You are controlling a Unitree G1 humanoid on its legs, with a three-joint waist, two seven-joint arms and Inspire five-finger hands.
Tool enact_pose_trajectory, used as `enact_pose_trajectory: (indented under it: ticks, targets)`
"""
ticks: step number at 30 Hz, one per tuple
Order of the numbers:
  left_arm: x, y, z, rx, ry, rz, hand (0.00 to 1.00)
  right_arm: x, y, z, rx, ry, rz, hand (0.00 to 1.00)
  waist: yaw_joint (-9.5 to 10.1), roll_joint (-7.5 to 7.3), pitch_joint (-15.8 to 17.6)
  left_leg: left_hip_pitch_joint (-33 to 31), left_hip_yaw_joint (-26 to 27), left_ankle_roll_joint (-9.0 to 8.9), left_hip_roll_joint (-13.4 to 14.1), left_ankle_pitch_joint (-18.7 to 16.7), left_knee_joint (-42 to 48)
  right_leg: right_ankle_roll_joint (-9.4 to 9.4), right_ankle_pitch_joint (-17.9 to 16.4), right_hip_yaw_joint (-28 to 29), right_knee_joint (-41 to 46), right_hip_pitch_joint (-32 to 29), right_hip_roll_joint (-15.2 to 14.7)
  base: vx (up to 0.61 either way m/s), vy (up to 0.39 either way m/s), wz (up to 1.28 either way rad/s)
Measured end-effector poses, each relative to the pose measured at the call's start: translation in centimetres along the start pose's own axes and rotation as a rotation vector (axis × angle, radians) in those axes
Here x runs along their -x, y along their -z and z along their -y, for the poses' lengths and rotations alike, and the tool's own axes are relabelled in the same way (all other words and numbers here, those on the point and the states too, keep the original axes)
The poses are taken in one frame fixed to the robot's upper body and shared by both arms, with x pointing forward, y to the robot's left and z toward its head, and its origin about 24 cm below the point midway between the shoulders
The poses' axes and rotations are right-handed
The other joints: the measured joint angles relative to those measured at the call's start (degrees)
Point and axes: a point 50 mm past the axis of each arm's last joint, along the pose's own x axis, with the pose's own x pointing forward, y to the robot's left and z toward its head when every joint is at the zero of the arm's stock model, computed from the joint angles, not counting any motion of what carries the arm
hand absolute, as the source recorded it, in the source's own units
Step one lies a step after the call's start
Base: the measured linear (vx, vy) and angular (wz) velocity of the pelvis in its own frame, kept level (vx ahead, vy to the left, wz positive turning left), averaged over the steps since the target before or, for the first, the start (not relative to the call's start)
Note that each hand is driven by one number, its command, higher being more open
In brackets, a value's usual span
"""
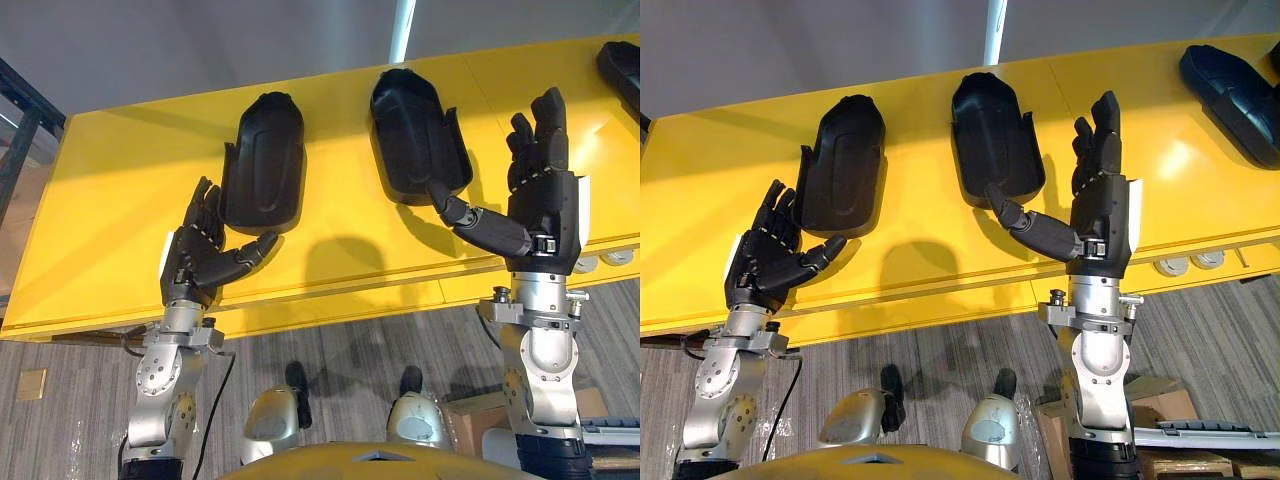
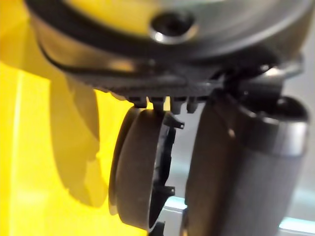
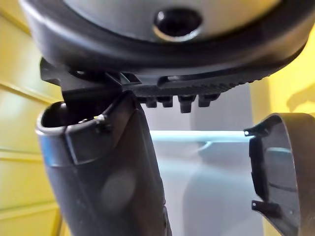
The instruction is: Walk over and take three plastic housings, then place them on the shelf
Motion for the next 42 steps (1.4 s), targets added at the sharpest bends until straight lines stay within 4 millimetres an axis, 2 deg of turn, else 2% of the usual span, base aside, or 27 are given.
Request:
enact_pose_trajectory:
  ticks: [11,18,29,34,37,42]
  targets:
    - [0.2,0.2,0.7,0.042,0.059,-0.021,1.0,0.0,0.1,-0.3,-0.008,-0.005,-0.006,1.0,0.0,-0.54,-0.11,0.73,-0.05,0.24,-0.67,-0.1,-0.4,0.04,0.02,-0.05,-0.18,0.79,-0.57,0.0,0.0,0.0]
    - [0.2,0.3,1.1,0.041,0.088,-0.03,1.0,0.1,0.2,-0.8,-0.025,-0.023,-0.012,1.0,0.03,-1.7,-0.8,0.71,-0.06,0.25,-0.69,-0.1,-0.38,0.04,0.03,-0.04,-0.19,0.8,-0.57,0.0,0.0,0.0]
    - [0.2,0.6,1.6,0.029,0.089,-0.049,1.0,0.1,0.3,-0.8,-0.022,-0.026,-0.025,1.0,-0.06,-1.79,-1.54,0.71,-0.06,0.26,-0.7,-0.09,-0.36,0.03,0.03,-0.03,-0.22,0.8,-0.56,0.0,0.0,0.0]
    - [0.2,0.3,2.3,-0.236,0.022,-0.017,1.0,0.1,0.4,-0.8,-0.021,-0.03,-0.028,1.0,-0.86,-1.78,-1.75,0.72,-0.07,0.29,-0.69,-0.05,-0.38,0.03,0.03,0.02,-0.29,0.8,-0.51,0.0,0.0,0.0]
    - [0.6,0.2,1.9,-0.373,-0.047,0.004,1.0,0.3,0.4,-0.7,-0.021,-0.025,-0.038,1.0,-1.97,-1.73,-1.79,0.78,-0.07,0.25,-0.67,0.06,-0.64,0.03,0.03,0.05,-0.48,0.79,-0.4,0.0,0.0,0.0]
    - [0.6,-0.5,1.4,-0.524,-0.144,0.059,1.0,1.1,0.8,-0.5,-0.014,-0.021,-0.078,1.0,-2.27,-1.66,-1.82,0.94,-0.08,0.09,-0.65,0.75,-1.98,0.01,0.01,-0.04,-0.98,0.58,-0.1,0.0,0.0,0.0]
